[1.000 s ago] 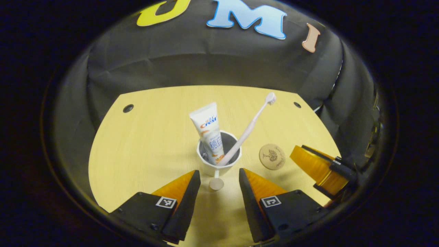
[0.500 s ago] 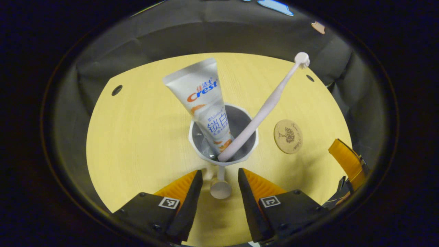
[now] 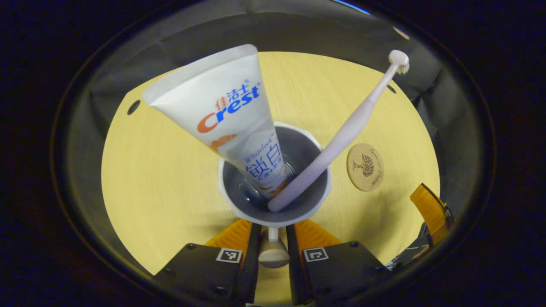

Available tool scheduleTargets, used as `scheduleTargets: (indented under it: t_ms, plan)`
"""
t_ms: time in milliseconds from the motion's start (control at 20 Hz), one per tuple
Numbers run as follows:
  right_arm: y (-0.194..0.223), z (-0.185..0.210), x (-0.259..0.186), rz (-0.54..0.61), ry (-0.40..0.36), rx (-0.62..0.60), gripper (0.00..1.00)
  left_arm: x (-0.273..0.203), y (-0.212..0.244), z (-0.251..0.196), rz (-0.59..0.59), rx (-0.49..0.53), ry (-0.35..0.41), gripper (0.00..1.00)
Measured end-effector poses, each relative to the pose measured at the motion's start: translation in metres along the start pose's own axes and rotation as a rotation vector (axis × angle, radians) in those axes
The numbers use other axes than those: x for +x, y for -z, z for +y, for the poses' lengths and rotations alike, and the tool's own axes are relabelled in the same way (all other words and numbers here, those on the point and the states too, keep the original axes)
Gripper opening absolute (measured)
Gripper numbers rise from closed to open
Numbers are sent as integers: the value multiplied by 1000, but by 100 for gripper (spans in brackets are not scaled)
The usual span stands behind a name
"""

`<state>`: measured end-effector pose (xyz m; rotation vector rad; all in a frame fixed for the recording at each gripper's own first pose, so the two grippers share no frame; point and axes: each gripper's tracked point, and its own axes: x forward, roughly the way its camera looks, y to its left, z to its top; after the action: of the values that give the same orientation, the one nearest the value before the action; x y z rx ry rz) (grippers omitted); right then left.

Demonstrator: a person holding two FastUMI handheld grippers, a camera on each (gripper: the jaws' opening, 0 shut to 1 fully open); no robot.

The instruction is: Put the toothbrush and toothpaste on the desktop into the cup, then pick up the cup and place it on the coaster on the desktop.

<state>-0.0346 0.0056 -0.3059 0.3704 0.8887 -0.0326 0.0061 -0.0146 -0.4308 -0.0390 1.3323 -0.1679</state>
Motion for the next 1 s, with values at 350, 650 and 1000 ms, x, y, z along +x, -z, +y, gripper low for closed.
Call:
scheduleTargets:
  t_ms: [350, 650, 1000]
  plan:
    - [2, -4, 1, 8, 10, 3, 38, -10, -13, -15, -56, 34, 36, 35]
    - [2, -18, -4, 2, 31, 26, 38, -37, -30, -46, -82, 137, 65, 35]
    - [0, -53, -17, -15, 85, 80, 38, -69, -21, -52, -58, 200, 116, 35]
